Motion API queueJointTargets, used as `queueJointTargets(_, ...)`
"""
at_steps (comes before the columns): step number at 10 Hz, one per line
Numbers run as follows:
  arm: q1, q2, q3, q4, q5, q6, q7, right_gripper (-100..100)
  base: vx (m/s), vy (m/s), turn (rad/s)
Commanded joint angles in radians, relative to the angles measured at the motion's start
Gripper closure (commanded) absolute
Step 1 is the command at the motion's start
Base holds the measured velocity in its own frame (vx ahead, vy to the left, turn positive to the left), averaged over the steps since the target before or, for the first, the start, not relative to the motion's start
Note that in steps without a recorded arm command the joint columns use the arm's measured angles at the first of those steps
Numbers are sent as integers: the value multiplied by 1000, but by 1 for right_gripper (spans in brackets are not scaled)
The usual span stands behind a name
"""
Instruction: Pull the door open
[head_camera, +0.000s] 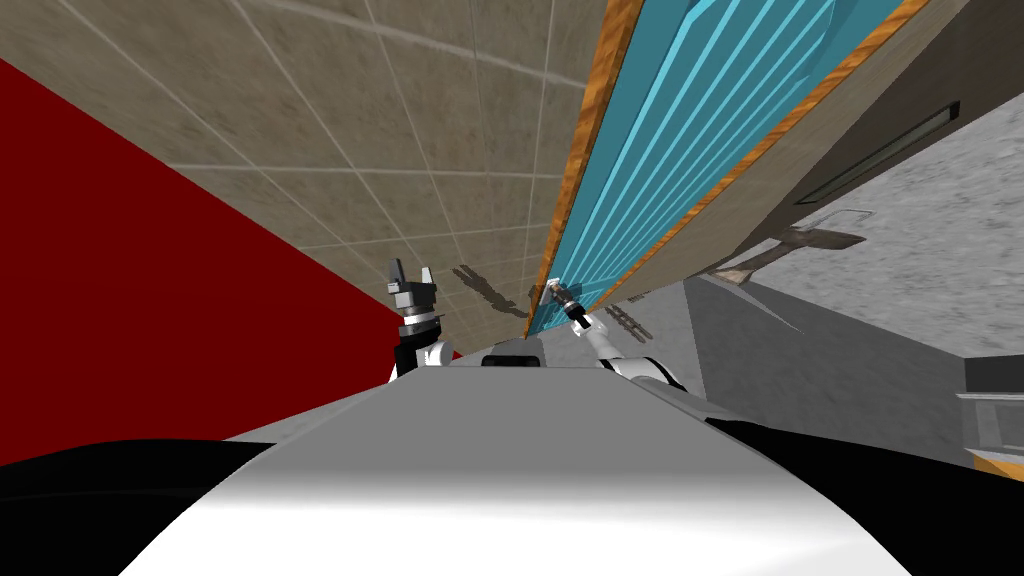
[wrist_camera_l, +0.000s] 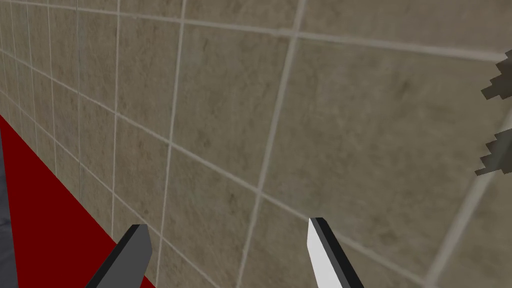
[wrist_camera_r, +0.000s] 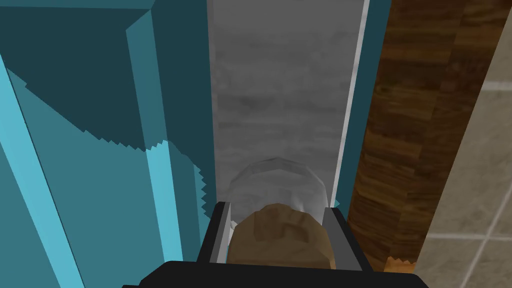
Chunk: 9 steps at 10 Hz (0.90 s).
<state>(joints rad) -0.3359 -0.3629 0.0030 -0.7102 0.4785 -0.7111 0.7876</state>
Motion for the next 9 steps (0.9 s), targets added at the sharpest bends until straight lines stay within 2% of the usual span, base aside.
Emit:
queueJointTargets(1, -1, 0, 0, -1, 0, 1, 0, 100, -25, -10, 15)
queueJointTargets(4, -1, 0, 0, -1, 0, 1, 0, 100, -2, -2, 1)
queueJointTargets(5, 1, 2, 1, -1, -20, 5, -31, 100, -31, -46, 95)
queueJointTargets(9, 2, 3, 0, -5, -60, 12, -94, 100, -45, -68, 97)
